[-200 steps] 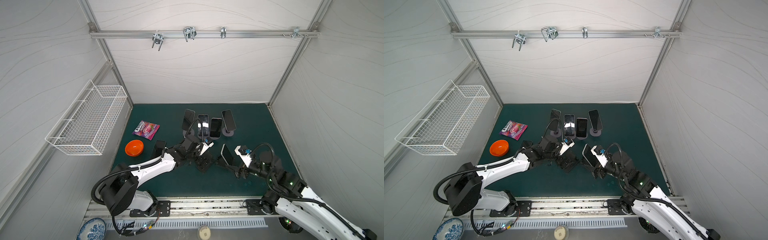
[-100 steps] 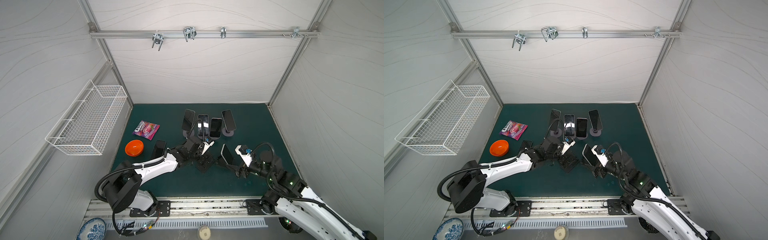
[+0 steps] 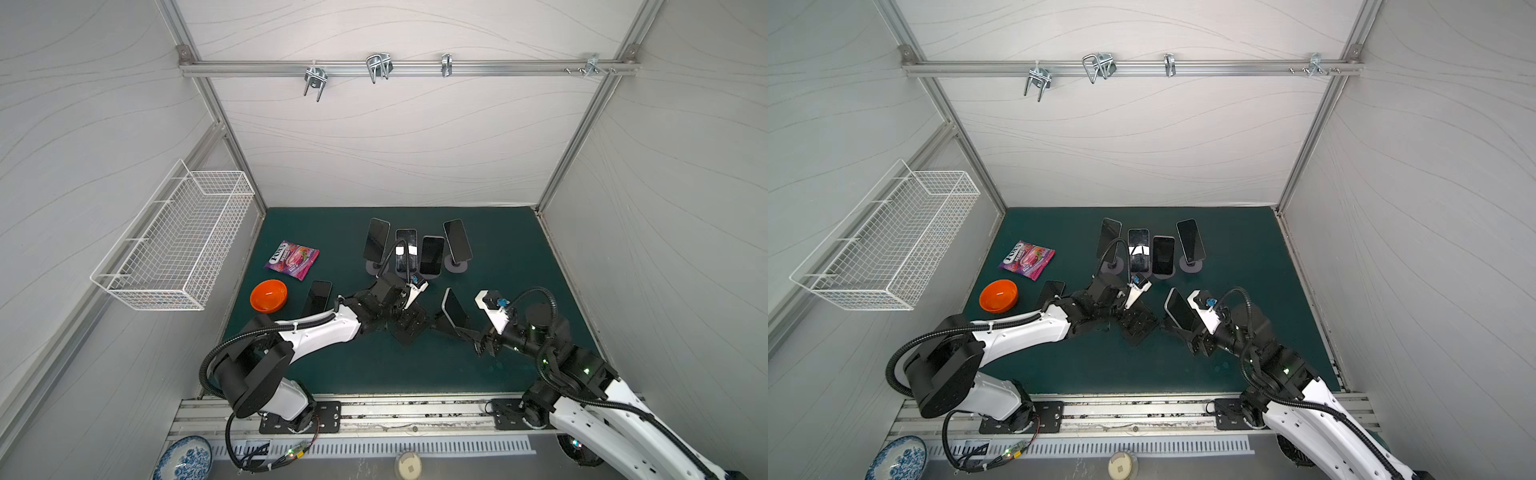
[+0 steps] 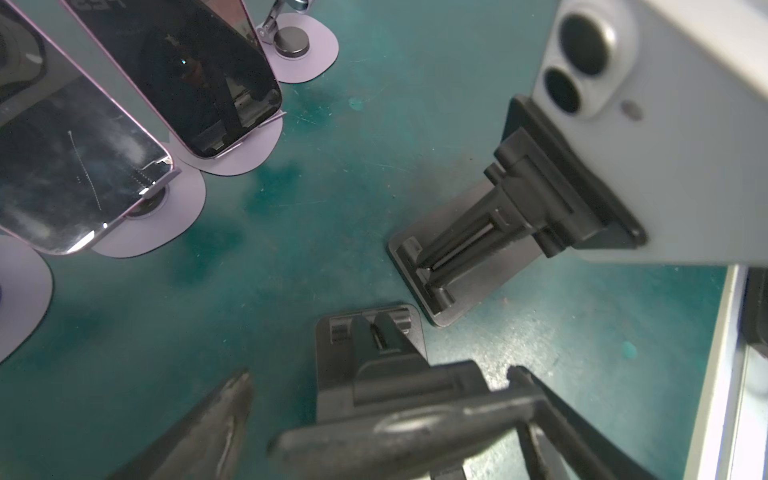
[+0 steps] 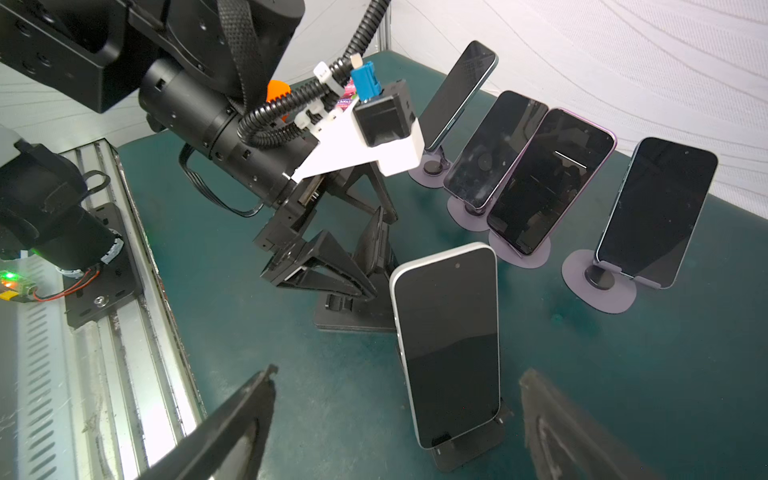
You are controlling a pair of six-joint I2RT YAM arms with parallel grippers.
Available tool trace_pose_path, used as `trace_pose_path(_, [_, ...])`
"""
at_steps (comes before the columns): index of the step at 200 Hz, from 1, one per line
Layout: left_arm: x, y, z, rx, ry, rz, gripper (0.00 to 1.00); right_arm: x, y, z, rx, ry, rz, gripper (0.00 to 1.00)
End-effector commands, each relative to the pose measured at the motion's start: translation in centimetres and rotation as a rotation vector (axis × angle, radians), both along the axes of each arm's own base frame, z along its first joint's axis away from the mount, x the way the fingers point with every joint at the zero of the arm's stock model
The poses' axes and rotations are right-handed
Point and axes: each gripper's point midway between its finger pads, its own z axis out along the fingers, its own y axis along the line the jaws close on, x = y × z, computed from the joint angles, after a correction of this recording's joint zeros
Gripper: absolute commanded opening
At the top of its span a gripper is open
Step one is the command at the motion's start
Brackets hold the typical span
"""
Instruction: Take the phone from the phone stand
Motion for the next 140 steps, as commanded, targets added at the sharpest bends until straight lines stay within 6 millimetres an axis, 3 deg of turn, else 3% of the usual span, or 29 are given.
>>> trace_pose_path(1, [1.41, -1.6, 2.48, -0.057, -0.064, -0.002, 0.92, -0.05, 0.17, 0.34, 0.019, -0.008, 0.011, 0.93])
trace_pose_path(67, [0.74, -1.77, 2.44, -0.051, -0.054, -0.047, 0.77, -0.06, 0.28, 0.18, 0.016, -0.017, 0.025, 0.94])
trace_pose_path(140, [0.67, -1.61, 3.35, -0.058, -0.077, -0.05, 0.71, -0.41, 0.71, 0.45, 0.016, -0.026, 0.069, 0.94])
